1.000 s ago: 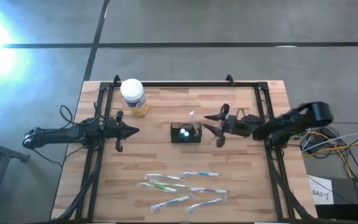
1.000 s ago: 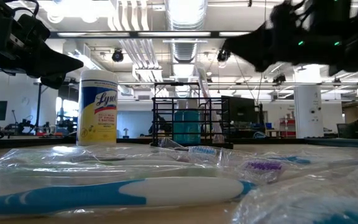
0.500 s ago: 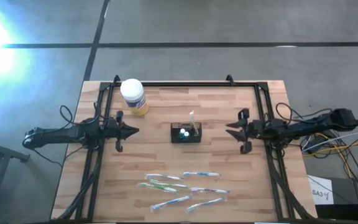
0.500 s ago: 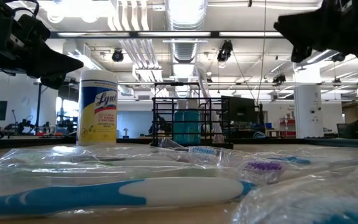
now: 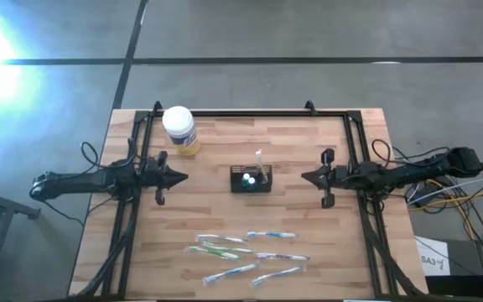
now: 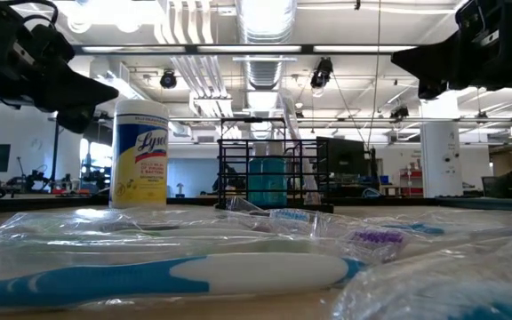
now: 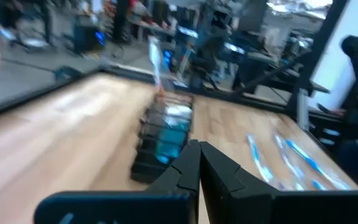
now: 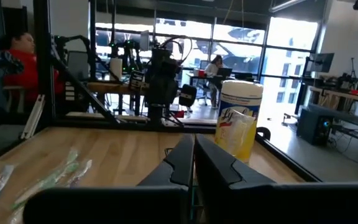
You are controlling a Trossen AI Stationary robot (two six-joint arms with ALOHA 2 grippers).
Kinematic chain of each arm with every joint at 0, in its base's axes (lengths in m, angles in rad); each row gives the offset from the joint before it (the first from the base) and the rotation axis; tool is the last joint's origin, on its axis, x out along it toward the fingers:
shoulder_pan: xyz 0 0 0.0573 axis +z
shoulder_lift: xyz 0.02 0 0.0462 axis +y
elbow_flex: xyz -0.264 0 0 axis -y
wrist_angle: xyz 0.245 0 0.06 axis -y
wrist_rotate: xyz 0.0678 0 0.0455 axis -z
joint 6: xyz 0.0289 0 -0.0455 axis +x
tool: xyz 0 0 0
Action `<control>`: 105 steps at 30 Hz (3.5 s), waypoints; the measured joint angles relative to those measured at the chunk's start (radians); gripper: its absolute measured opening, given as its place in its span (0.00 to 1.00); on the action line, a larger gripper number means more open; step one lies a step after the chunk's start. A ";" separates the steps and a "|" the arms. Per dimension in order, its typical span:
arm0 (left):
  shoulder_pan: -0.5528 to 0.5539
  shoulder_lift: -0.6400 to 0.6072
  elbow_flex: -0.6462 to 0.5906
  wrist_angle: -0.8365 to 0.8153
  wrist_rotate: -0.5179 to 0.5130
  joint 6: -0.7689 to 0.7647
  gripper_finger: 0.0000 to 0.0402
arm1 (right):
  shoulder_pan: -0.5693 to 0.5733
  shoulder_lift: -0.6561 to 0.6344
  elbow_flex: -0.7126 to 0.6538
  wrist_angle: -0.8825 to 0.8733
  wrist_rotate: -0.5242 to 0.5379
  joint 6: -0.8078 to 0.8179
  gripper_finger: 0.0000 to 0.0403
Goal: Pick & Place toothbrushing station
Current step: Put the top blue toothbrush into the black wire organizer
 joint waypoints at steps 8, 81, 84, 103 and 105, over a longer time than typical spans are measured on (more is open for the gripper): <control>-0.020 0.151 0.061 -0.019 0.089 -0.085 0.02 | 0.000 0.021 0.000 -0.004 0.001 -0.011 0.03; -0.064 0.573 0.253 0.180 0.003 0.078 0.02 | 0.251 1.203 1.160 -1.441 -0.317 0.473 0.51; -0.064 0.576 0.251 0.180 0.003 0.076 0.02 | 0.253 1.207 1.146 -1.432 -0.303 0.477 0.50; -0.064 0.578 0.251 0.180 0.003 0.081 0.02 | 0.259 1.185 1.141 -1.454 -0.232 0.392 0.05; -0.064 0.578 0.251 0.180 0.003 0.088 0.02 | 0.259 1.166 1.141 -1.455 -0.215 0.388 0.06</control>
